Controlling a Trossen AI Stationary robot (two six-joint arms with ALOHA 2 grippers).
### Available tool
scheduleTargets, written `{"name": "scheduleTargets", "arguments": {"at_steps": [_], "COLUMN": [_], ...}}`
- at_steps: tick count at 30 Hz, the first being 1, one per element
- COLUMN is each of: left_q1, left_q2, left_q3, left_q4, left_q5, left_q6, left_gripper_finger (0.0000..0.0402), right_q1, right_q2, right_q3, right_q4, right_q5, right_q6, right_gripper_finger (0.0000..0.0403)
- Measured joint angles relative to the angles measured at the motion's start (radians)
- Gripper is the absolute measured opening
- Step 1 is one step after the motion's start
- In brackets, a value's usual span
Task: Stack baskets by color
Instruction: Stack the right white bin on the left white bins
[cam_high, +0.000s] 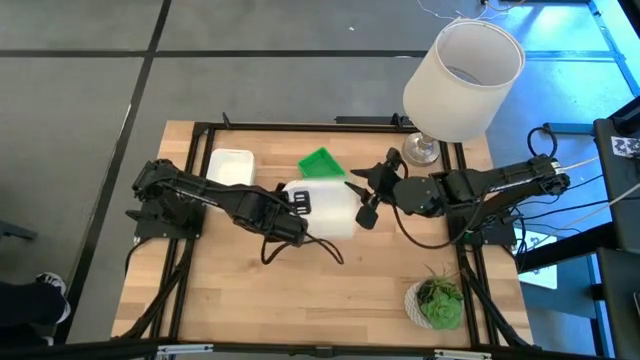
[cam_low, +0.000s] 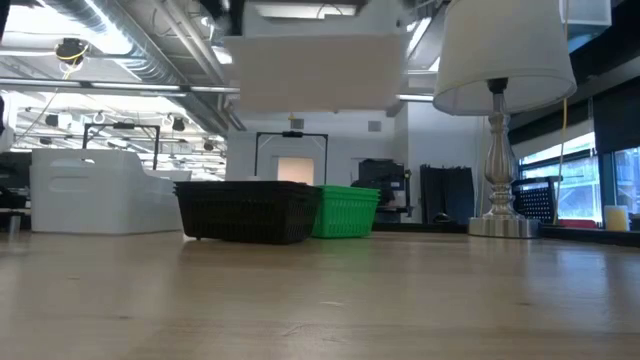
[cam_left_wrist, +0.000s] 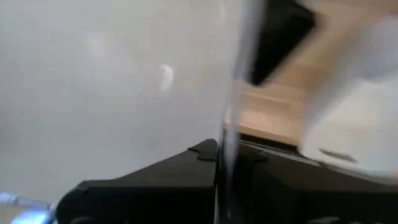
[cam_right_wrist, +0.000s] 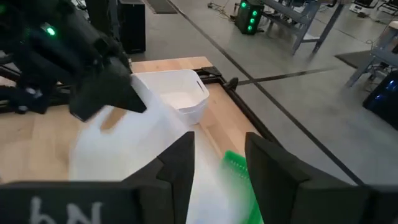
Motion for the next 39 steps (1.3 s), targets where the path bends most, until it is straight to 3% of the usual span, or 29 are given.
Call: {"name": "scheduleTargets", "arguments": {"at_steps": [7, 15, 23, 39], "left_q1": [-0.005, 0.073, 0.151, 0.151], "left_q2": [0.001, -0.013, -0.053, -0.06], "left_q3": [-0.002, -0.002, 0.034, 0.144], "left_q4": [-0.032, -0.09, -0.055, -0.006], "left_q5": [0.054, 0.096, 0.258, 0.349], "left_q6": [-0.007, -0.107, -0.112, -0.084], "left_gripper_finger": [0.0, 0.0, 0.0, 0.0], "right_q1": [0.0, 0.069, 0.125, 0.097], "right_q2": [-0.001, -0.001, 0.021, 0.133], "right_q3": [0.0, 0.0, 0.0, 0.0], "right_q4": [0.001, 0.0, -0.037, -0.072], "right_q5": [-0.008, -0.212, -0.21, -0.179], "right_q6": [-0.035, -0.238, -0.406, -0.45], "right_gripper_finger": [0.0151, 0.0151, 0.0151, 0.0152]}}
